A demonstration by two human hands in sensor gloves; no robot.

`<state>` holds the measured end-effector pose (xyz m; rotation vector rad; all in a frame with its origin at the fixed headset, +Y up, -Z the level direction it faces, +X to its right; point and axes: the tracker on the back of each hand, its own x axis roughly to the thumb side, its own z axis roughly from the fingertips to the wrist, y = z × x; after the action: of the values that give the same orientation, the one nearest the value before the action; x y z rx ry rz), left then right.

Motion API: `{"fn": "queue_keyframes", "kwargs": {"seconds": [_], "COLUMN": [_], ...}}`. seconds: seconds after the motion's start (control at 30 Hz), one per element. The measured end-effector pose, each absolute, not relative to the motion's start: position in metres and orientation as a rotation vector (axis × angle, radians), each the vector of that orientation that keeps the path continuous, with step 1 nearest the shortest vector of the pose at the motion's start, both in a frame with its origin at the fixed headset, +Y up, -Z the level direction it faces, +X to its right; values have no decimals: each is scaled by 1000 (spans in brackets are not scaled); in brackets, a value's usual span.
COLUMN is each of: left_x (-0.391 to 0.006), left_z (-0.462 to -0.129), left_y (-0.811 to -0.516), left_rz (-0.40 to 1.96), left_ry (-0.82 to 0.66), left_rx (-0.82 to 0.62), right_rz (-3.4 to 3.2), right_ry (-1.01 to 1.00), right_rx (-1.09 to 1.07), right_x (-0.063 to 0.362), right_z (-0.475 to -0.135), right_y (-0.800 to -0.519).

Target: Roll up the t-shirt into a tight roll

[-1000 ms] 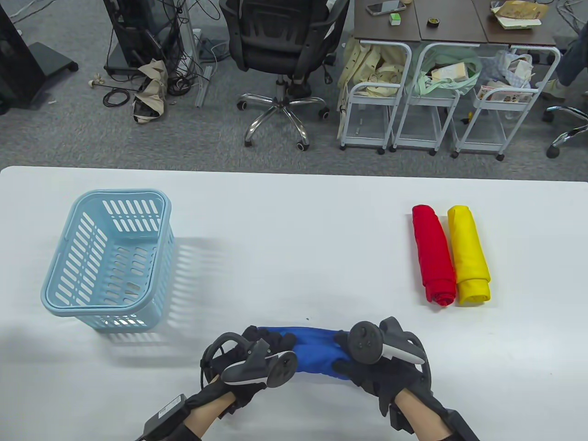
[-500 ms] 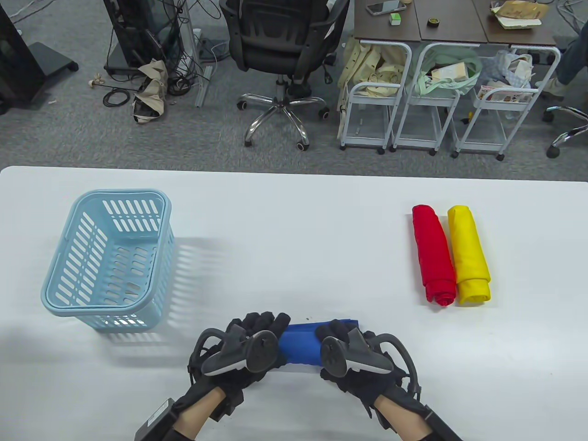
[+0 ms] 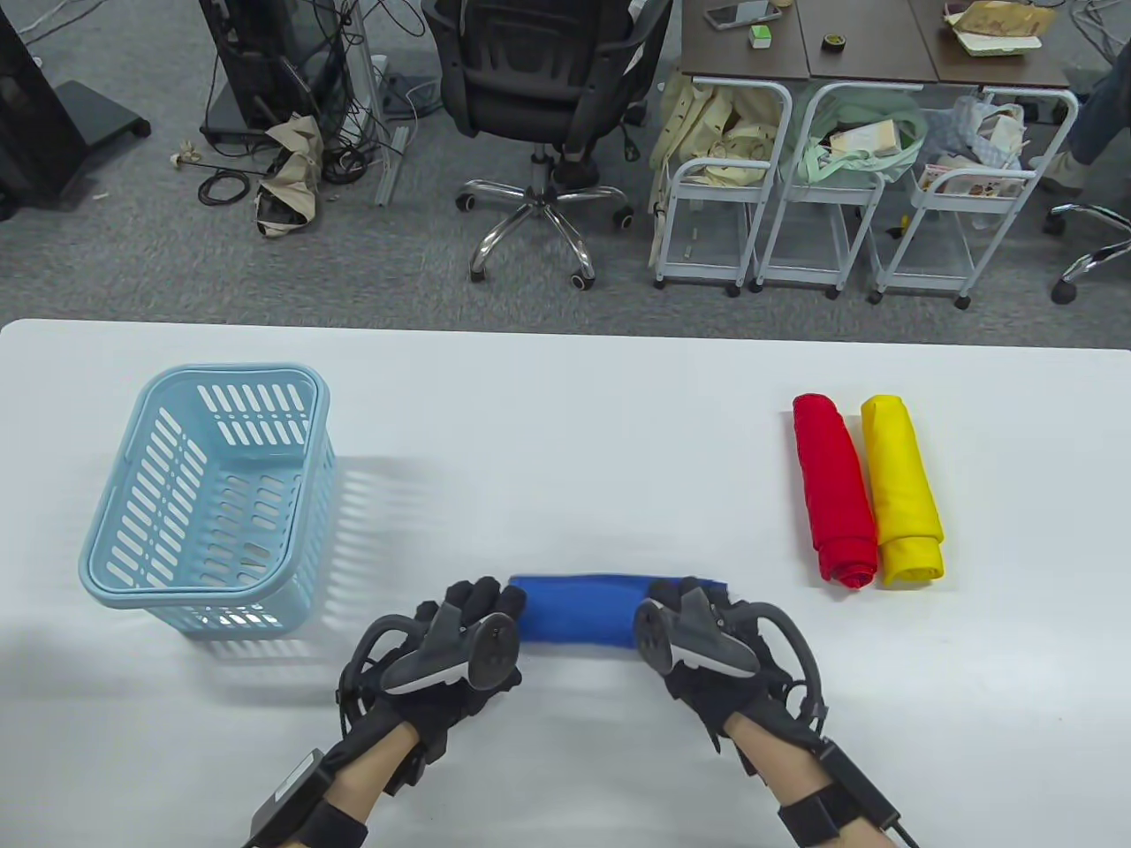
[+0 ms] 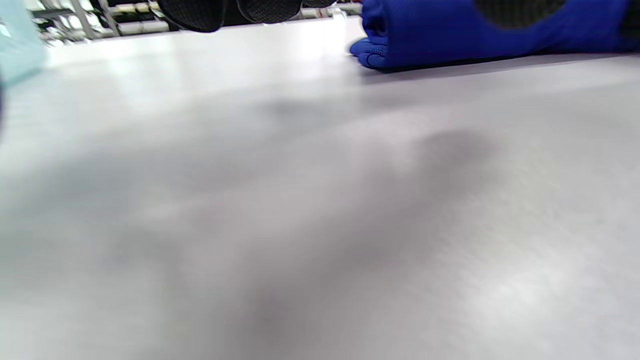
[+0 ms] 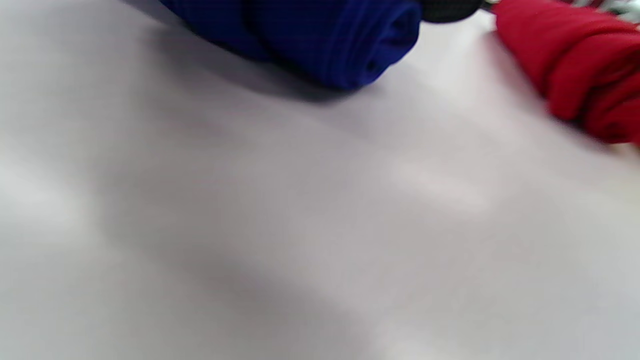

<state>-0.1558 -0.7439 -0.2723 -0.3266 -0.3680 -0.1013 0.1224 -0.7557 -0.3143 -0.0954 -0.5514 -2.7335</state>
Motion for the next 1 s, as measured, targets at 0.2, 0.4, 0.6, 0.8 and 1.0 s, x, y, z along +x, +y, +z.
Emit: {"fn": "queue_keyframes", "kwargs": {"seconds": [0.2, 0.4, 0.6, 0.8, 1.0], "left_x": [-163, -164, -168, -163, -128], "left_z": [-271, -274, -276, -278, -275], "left_y": [-732, -740, -743, -729, -700], "left_rz": [-81, -91, -66, 104, 116], "left_ry": [-336, -328, -322, -326, -365], "left_rx": [-274, -306, -320, -262, -134], "right_rz": [-2397, -2379, -2744, -3136, -3262], "right_ry": [-523, -572, -555, -396, -368], "right_rx": [519, 634, 591, 229, 63], "right_x": [160, 167, 188, 198, 207], "right_z": [-393, -406, -367, -283, -258], "right_y": [-760, -754, -707, -685, -704]}}
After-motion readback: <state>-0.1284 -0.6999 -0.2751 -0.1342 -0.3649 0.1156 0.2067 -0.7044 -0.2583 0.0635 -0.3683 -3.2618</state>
